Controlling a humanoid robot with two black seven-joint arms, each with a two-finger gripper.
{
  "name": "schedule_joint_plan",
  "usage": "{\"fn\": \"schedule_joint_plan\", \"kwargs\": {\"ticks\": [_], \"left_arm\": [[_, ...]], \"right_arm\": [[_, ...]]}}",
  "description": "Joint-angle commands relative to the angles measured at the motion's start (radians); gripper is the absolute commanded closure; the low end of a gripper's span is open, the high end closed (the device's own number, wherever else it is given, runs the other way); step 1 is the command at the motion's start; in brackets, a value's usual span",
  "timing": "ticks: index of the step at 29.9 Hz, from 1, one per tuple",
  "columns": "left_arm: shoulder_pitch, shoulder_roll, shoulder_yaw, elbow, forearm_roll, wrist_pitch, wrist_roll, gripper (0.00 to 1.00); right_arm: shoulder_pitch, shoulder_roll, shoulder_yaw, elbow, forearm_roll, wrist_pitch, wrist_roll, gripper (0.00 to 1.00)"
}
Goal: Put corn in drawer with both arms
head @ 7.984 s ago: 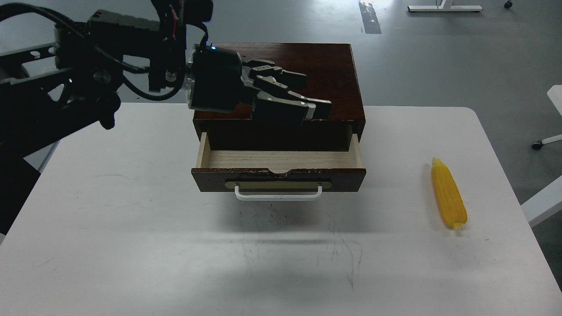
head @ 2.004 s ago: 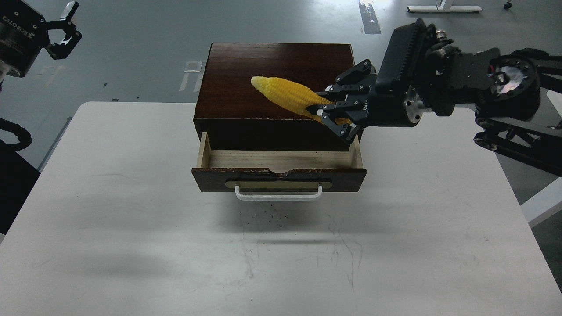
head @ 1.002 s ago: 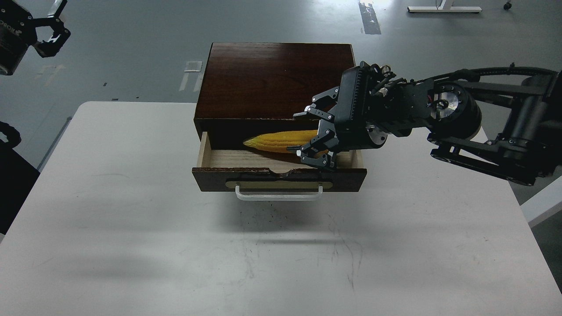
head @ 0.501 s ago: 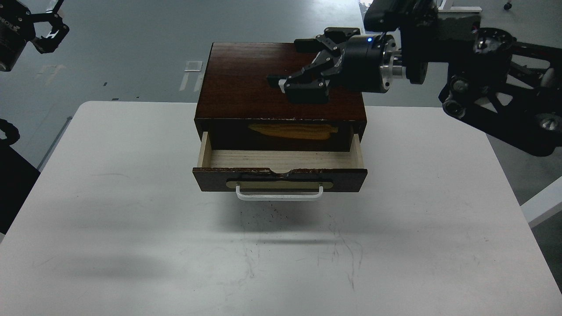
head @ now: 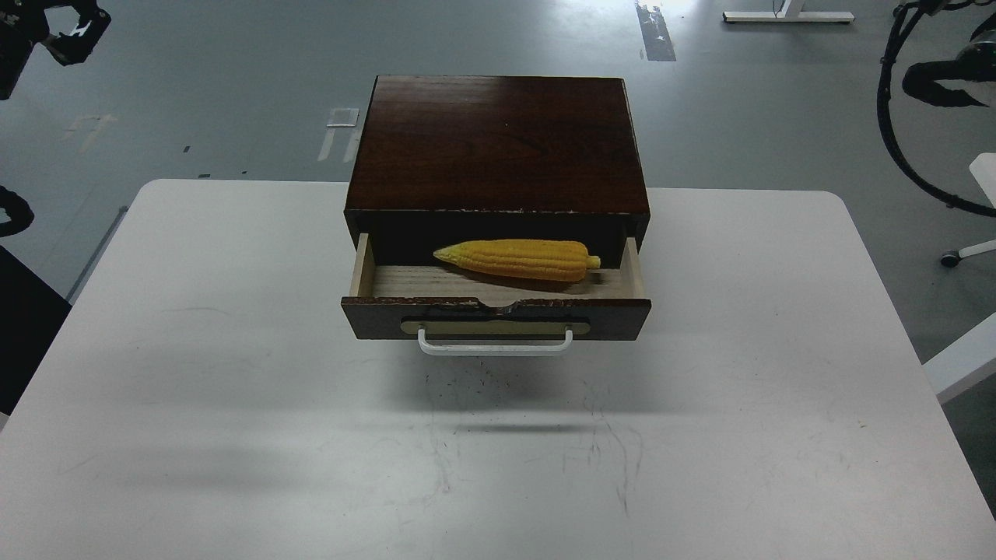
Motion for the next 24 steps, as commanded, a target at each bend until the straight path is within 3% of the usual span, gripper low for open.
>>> {"fn": "schedule_joint_plan", "kwargs": {"ticks": [1, 4, 10, 13, 14, 16, 24], "left_arm": [[-0.009, -0.049, 0.0, 0.017, -0.002, 0.0, 0.008, 0.02], [-0.009, -0.105, -0.009, 0.061, -0.002, 0.0, 0.008, 0.02], [-0.012, -0.245, -0.063, 0.271, -0.003, 0.0, 0.018, 0.02], [-0.028, -0.305, -0.069, 0.351, -0.003, 0.0, 0.079, 0.02], [-0.028, -0.32, -0.069, 0.366, -0.003, 0.0, 0.103, 0.02], [-0.028, -0.332, -0.069, 0.377, -0.005, 0.0, 0.113, 0.02], [-0.014, -0.348, -0.069, 0.386, -0.005, 0.0, 0.113, 0.02]], "right_arm": [[-0.057, -0.007, 0.005, -0.044, 0.276, 0.004, -0.001, 0.0], [-0.071, 0.0, 0.011, -0.104, 0.388, 0.008, -0.001, 0.0], [-0.181, 0.023, 0.08, -0.172, 0.62, 0.014, -0.004, 0.0], [-0.265, 0.032, 0.152, -0.184, 0.721, 0.013, -0.007, 0.0], [-0.305, 0.052, 0.194, -0.19, 0.756, 0.013, -0.007, 0.0], [-0.342, 0.079, 0.238, -0.192, 0.767, 0.011, -0.005, 0.0], [-0.456, 0.159, 0.267, -0.196, 0.746, 0.033, 0.012, 0.0]]}}
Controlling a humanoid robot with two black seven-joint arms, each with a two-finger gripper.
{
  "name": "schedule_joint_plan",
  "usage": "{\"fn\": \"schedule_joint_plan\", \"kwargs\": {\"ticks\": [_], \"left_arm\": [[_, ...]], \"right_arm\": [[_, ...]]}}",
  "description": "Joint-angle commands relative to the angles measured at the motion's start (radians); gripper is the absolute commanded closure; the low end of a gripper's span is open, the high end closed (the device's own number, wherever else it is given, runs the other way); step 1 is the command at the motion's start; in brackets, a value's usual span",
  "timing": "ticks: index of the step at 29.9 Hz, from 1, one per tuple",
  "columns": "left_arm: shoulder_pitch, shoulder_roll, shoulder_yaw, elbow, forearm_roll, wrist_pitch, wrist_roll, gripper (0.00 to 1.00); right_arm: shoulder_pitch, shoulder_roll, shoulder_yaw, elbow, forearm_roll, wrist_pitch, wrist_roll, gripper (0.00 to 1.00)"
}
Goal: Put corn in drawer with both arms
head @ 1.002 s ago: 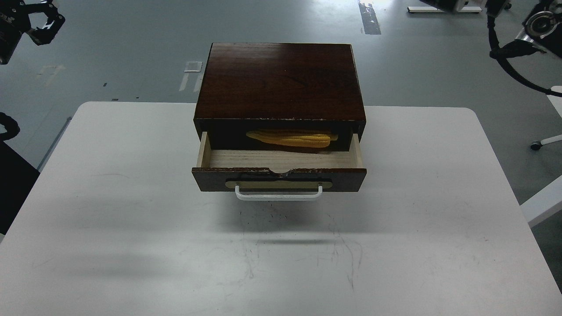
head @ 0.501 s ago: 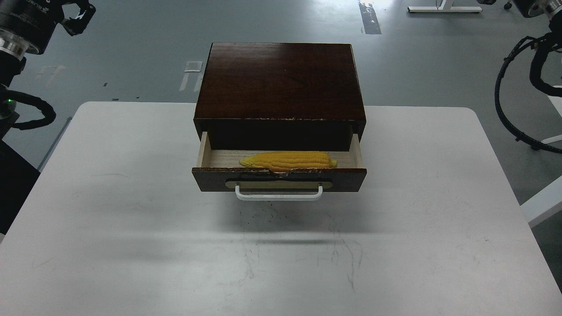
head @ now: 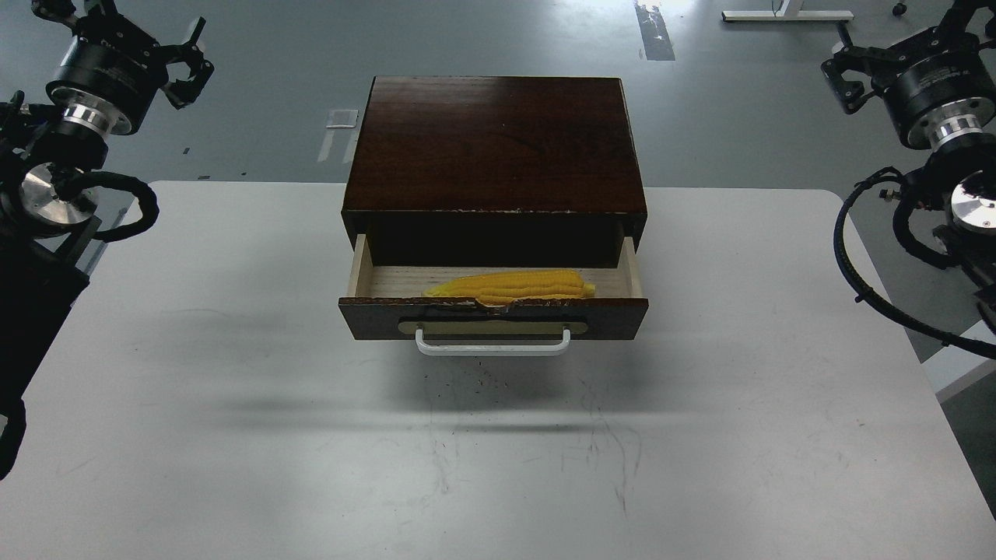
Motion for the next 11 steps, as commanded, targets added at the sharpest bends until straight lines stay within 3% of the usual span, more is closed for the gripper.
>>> {"fn": "schedule_joint_plan", "kwargs": {"ticks": [1, 11], "left_arm": [[0.005, -0.003, 0.0, 0.0, -0.002, 0.0, 0.0, 0.02], [0.037, -0.017, -0.024, -0.003, -0.042, 0.0, 0.0, 0.02]], "right_arm": [[-0.026, 0.02, 0.012, -0.001, -0.006, 0.006, 0.002, 0.0], [-0.018, 0.03, 0.01, -0.008, -0.112, 0.003, 0.008, 0.0]]}}
